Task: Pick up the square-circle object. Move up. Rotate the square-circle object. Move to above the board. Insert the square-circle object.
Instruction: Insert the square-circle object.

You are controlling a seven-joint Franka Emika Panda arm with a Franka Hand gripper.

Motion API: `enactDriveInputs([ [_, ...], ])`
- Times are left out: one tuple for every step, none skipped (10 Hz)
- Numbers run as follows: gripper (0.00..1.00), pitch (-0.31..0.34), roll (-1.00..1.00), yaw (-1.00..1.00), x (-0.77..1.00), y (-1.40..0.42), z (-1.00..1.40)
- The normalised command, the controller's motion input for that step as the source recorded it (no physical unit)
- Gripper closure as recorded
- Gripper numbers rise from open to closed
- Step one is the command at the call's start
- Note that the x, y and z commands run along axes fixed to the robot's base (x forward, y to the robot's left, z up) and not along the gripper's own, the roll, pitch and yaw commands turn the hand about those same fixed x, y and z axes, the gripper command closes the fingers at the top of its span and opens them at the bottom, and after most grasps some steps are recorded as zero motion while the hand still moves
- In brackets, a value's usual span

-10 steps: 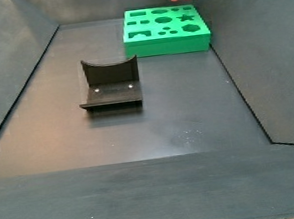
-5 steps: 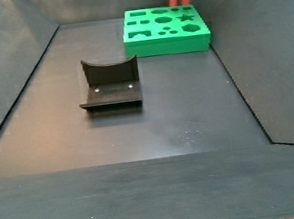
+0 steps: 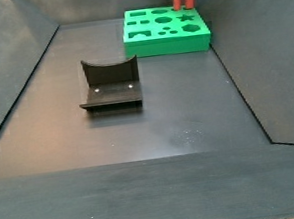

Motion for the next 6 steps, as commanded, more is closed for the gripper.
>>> enactDriveInputs([
  [1.00,-0.044,0.00,-0.09,0.12,-0.13,-0.59],
  [1.00,0.000,0.00,-0.10,0.17,-0.04,-0.60],
  [1.00,0.000,0.00,-0.07,0.14,0.16,-0.53],
  [1.00,0.007,0.00,-0.06,0.05,0.13,-0.54],
  [1.00,0.000,0.01,-0.04,0.00,0.13,-0.53],
  [1.00,0.000,0.00,-0.02,0.00,0.11,-0.55],
])
